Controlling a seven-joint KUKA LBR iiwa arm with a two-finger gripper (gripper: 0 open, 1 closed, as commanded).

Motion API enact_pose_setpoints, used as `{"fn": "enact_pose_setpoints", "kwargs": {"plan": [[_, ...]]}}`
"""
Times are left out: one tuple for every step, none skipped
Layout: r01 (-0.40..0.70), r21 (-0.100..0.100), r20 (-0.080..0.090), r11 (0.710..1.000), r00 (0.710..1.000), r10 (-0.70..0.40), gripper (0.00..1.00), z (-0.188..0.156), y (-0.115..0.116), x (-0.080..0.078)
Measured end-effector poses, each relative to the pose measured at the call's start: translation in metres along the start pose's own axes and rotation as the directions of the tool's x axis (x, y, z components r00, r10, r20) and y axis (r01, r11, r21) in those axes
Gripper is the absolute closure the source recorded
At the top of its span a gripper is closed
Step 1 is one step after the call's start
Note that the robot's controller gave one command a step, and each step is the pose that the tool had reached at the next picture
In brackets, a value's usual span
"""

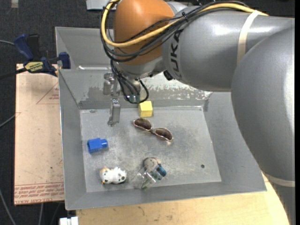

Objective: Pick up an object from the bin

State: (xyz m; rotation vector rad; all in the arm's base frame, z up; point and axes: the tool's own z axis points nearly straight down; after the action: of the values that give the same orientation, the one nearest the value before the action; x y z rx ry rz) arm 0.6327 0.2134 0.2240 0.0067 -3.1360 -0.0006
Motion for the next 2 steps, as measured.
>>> {"fn": "enact_pose_setpoints", "kwargs": {"plan": [[-0.004,-0.001,0.007,1.000,1.000,0.004,0.00,-0.006,-0.001,-0.001],[-0.013,-0.002,0.011,1.000,1.000,0.013,0.00,0.058,0.002,0.016]]}}
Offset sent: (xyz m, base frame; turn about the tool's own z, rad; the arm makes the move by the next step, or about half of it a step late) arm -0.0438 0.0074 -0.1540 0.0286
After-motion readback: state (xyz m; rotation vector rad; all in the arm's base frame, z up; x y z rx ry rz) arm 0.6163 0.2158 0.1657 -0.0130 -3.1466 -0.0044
